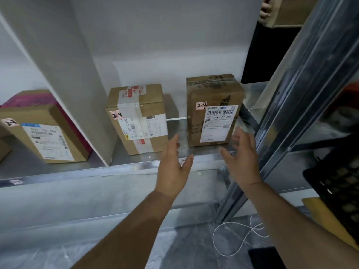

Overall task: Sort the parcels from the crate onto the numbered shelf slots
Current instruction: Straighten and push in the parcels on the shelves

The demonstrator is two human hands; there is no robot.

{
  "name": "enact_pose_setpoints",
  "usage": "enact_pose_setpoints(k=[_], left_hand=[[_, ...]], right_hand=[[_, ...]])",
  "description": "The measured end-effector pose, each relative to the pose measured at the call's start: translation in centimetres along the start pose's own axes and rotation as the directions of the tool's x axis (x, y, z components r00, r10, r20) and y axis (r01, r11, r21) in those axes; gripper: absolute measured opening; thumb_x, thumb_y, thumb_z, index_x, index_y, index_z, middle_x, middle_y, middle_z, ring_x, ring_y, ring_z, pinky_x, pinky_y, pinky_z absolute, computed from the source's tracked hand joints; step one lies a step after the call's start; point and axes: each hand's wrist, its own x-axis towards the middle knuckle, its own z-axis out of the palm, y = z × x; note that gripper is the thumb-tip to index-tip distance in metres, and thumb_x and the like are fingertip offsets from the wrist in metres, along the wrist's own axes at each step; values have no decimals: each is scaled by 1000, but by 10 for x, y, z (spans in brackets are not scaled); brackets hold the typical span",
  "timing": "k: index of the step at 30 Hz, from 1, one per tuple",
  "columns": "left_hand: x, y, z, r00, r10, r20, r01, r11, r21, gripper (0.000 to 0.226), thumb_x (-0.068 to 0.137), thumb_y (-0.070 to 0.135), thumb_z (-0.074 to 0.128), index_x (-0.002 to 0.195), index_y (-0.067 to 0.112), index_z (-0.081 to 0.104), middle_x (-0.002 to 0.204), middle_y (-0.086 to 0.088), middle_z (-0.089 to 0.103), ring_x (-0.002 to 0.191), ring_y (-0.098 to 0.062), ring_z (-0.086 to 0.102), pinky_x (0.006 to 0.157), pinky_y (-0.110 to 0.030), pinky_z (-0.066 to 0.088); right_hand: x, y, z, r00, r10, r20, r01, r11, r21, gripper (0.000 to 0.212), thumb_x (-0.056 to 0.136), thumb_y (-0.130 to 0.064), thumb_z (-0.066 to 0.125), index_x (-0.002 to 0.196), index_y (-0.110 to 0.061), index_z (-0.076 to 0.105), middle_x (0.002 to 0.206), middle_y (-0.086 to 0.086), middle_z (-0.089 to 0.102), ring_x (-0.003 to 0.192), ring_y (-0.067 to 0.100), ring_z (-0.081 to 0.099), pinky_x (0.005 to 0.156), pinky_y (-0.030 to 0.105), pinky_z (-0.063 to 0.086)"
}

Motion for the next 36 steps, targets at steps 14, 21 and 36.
enact_pose_setpoints(k=[14, 21, 36], left_hand=[[61, -9, 46, 994, -100, 34, 102, 994, -44, 68, 86, 13, 66, 144, 26, 33, 132, 2, 58, 117, -17, 57, 100, -33, 47], [61, -14, 50, 995, -99, 10, 99, 993, -63, 67, 86, 12, 65, 143, 28, 33, 135, 4, 55, 119, -16, 55, 102, -39, 47], [67, -24, 49, 997, -73, 32, 75, 995, -64, 75, 84, 16, 67, 146, 28, 27, 136, 0, 53, 122, -18, 54, 103, -41, 46]], right_hand=[[49, 21, 12, 964, 145, 224, -165, 983, 75, 58, 87, -3, 64, 137, -21, 43, 137, -1, 54, 124, 16, 52, 92, 18, 38], [41, 27, 16, 973, 153, 172, -170, 982, 88, 56, 87, -5, 65, 136, -22, 44, 134, 0, 55, 122, 16, 53, 98, 25, 43], [40, 16, 11, 968, 167, 188, -176, 984, 37, 50, 88, -3, 63, 134, -15, 47, 135, 3, 55, 123, 19, 52, 92, 19, 39]])
